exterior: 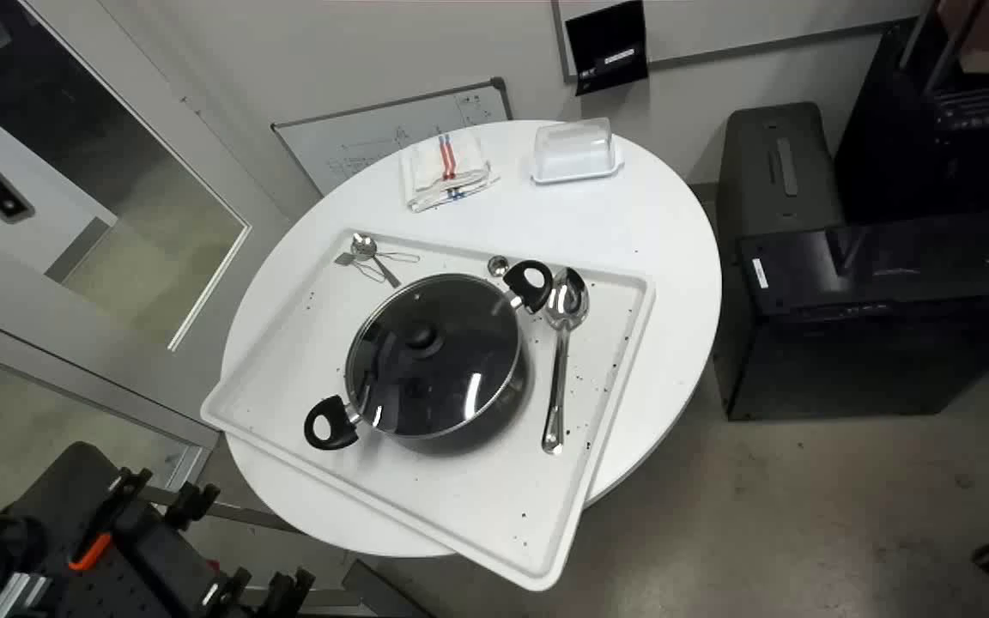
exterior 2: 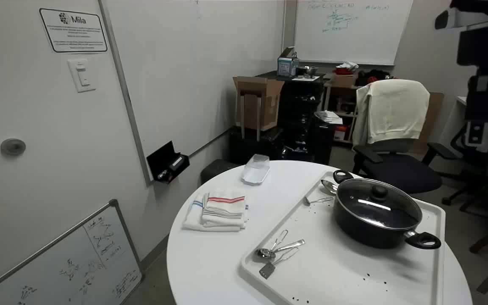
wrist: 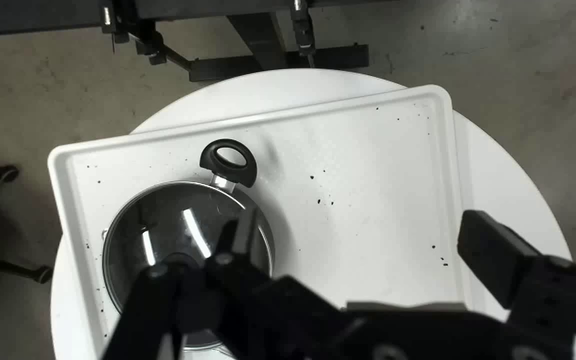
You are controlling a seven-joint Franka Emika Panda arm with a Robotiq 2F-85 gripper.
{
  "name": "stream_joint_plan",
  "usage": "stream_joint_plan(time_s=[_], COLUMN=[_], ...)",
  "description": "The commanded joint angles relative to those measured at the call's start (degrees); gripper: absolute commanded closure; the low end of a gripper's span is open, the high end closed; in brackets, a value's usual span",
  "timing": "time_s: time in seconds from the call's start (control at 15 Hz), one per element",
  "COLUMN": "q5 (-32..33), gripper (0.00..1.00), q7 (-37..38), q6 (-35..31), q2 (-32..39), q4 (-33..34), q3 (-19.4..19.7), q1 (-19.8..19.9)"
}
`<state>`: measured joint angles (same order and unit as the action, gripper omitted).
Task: Remove the lid from the pot
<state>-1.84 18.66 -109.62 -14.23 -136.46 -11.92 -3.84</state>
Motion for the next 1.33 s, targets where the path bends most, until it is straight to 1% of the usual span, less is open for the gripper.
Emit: stream_joint_plan(time_s=[0.0, 0.4, 0.67, 0.87, 1.27], q5=[0.2, 0.3, 0.2, -0.1, -0.1], gripper=[0.0, 0.0, 0.0, 0.0, 0.0], q7=[0.2, -0.2, -2.1, -4.1, -10.4], q6=[0.1, -0.4, -2.5, -6.2, -14.9], q2=[0.1, 0.6, 2.5, 5.1, 11.5], q4=[0.1, 0.2, 0.3, 0.5, 0.6], q3=[0.8, 1.1, 2.7, 4.7, 9.0], q1=[-0.9, -0.7, -0.1, 0.7, 2.7])
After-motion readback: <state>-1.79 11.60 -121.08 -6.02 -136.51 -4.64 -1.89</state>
